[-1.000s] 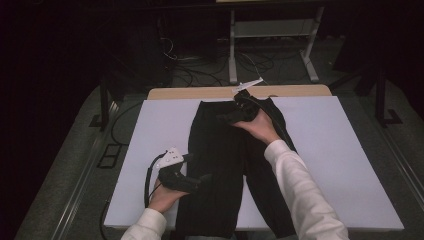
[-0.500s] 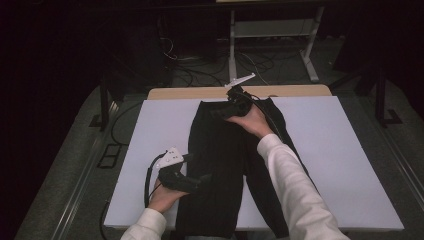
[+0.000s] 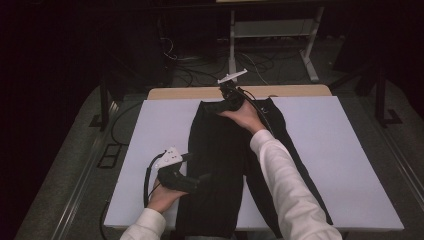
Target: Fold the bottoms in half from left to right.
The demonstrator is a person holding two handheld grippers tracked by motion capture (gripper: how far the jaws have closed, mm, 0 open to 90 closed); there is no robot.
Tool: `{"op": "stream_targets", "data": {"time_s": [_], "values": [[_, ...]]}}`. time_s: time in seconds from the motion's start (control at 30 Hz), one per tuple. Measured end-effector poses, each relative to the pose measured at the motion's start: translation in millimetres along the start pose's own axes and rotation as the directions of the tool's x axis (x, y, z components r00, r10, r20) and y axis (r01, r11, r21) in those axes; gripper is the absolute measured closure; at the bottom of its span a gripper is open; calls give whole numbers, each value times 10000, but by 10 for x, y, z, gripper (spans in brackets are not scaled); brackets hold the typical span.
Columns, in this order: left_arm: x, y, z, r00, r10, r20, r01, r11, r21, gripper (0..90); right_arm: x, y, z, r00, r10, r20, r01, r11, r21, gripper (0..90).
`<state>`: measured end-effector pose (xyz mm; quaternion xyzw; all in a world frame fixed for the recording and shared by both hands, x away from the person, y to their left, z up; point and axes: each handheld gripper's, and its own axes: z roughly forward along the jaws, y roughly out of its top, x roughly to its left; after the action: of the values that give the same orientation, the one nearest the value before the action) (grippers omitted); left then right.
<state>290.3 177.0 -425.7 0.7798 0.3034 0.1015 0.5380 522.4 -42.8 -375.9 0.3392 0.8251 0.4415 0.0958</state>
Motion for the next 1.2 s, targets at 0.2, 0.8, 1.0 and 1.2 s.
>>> {"op": "stream_targets", "data": {"time_s": [0.2,0.8,1.0,1.2], "values": [[13,9,-5,10000,-14,-1,14,9999,-111,0,15,52,126,9998,215,-28,-216,9994,-276,80],[36,22,26,10000,-67,17,68,9998,-204,0,101,21,598,9957,870,321,-862,9959,-263,92],[46,26,18,10000,-89,-7,89,9996,-269,0,105,-20,703,9920,1205,389,-1191,9922,-356,105],[43,25,26,9999,-108,27,109,9996,-259,0,85,-41,749,9863,1588,446,-1559,9858,-618,139]]}}
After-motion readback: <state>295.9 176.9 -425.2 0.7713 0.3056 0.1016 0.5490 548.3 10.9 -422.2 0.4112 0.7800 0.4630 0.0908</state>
